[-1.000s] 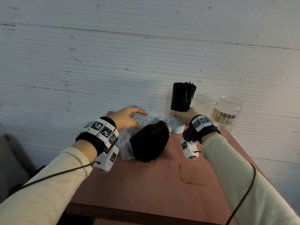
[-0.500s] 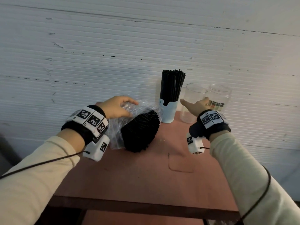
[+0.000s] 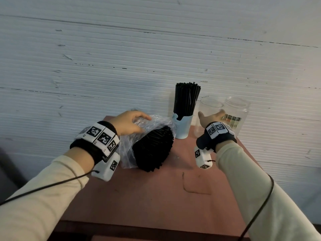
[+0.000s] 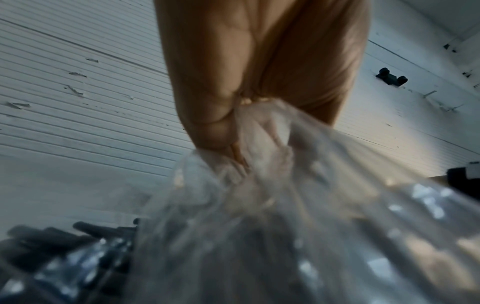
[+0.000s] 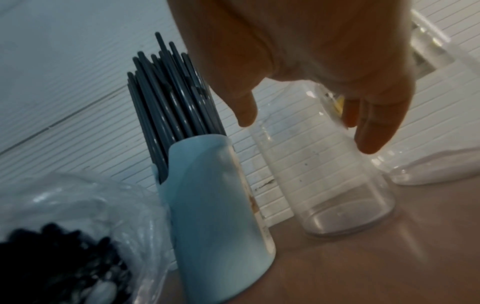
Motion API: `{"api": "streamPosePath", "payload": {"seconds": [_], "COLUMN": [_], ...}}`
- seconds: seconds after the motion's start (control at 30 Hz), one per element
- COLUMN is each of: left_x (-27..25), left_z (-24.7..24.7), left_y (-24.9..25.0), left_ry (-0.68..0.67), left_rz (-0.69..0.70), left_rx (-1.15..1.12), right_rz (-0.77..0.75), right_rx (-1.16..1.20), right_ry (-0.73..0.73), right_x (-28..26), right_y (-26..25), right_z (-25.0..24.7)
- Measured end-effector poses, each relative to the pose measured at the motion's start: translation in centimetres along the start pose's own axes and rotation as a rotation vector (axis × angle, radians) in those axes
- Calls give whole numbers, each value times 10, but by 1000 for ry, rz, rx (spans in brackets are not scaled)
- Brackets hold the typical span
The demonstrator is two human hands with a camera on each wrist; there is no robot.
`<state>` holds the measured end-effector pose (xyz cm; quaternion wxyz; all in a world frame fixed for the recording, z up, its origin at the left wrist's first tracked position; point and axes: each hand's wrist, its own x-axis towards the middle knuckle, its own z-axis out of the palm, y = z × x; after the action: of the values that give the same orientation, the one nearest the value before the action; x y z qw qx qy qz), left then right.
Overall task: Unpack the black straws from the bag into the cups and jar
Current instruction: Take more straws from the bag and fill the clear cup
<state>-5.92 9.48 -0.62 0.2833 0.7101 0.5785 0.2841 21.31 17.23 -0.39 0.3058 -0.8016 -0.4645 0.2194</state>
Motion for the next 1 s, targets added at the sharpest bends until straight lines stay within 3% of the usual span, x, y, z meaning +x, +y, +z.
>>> {"api": "streamPosePath", "payload": {"seconds": [0.17,0.37,0.63,0.9,1.0], "left_x": [-7,-18,-35,-63,-71], "left_z": [4,9,6,8,11], "left_y": [6,18,19,21,17], "left_ry": [30,94,28,-10,-21], "left_rz": [3,-6,83,123,111], "left_rx": [16,-16,-122,-4,178], "right_rz": [-113,-307,-429,-399,-515], "right_rx": [71,137,62,92,131], "right_ry": [-14,-142,-333,-307,-93], "right_x": [-9,-35,-73,-75,-90], "right_y": [22,58,78,85,80], "right_z": [-16,-41,-57,-58,-60]}}
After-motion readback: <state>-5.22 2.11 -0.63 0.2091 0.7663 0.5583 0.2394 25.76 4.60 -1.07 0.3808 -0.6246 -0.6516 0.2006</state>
